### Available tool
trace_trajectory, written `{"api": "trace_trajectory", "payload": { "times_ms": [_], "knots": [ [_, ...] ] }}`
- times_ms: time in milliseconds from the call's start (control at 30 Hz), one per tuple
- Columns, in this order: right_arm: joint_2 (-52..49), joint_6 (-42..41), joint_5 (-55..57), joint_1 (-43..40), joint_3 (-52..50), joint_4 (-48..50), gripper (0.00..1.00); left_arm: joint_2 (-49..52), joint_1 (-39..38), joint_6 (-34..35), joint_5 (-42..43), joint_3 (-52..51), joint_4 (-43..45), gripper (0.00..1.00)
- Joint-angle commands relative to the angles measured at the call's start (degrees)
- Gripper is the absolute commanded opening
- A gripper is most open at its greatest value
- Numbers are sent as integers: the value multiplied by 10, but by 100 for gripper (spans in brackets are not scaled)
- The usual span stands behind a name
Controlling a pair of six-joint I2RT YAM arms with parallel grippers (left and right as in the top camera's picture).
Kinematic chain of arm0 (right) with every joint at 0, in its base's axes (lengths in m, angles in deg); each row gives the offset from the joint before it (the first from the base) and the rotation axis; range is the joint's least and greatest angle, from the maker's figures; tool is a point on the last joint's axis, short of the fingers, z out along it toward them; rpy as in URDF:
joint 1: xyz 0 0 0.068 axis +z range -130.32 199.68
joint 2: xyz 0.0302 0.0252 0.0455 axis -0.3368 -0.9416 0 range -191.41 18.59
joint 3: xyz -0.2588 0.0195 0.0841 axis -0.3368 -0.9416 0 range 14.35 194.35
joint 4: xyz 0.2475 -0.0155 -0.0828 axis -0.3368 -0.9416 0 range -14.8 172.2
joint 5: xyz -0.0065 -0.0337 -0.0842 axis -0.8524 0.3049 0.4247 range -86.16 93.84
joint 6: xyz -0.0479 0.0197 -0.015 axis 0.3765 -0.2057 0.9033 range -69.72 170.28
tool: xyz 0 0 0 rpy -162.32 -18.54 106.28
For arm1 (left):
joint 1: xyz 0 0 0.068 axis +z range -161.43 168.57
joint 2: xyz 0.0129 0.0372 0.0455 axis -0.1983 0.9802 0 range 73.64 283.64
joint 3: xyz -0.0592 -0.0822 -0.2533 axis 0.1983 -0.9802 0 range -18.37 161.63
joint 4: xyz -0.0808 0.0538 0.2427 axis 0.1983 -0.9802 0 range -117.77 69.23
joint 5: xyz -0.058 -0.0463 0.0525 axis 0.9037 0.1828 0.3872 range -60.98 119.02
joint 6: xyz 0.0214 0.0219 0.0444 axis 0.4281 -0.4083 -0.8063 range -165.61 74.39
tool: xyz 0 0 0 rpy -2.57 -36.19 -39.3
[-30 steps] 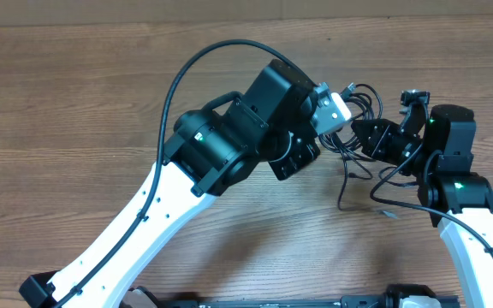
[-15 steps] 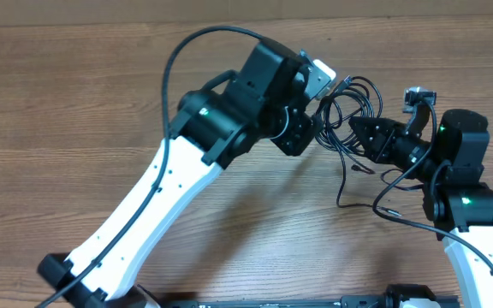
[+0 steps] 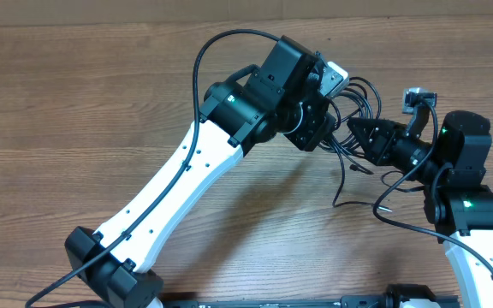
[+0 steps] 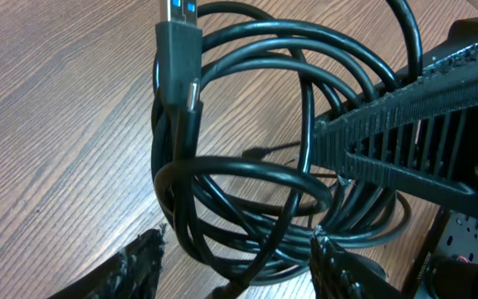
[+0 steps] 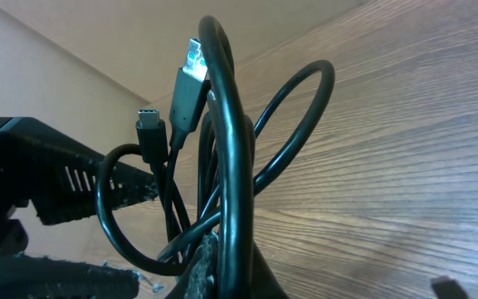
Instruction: Untangle cables
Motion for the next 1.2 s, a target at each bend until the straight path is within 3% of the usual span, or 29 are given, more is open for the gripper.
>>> {"api": "trace_trajectory", "payload": {
  "times_ms": [0,100,300,467,567,633,867,1167],
  "knots": [
    [17,-1,-22,-1,1,12,4,13,-3,8,11,9,2,57],
    [25,0,-21,-1,1,12,4,20,-3,8,14,9,3,45],
    [33,2,-19,-1,1,11,4,20,1,19,37,9,28,40],
    [33,2,-19,-1,1,8,4,20,5,18,61,9,37,21],
    [33,2,-19,-1,1,7,4,20,5,19,60,9,38,17],
    [34,2,-20,-1,1,7,4,20,5,19,60,9,37,20],
    [34,2,-23,-1,1,7,4,21,5,27,60,9,45,47],
    [34,11,-36,-1,1,7,4,21,8,33,60,9,66,47]
  ]
}}
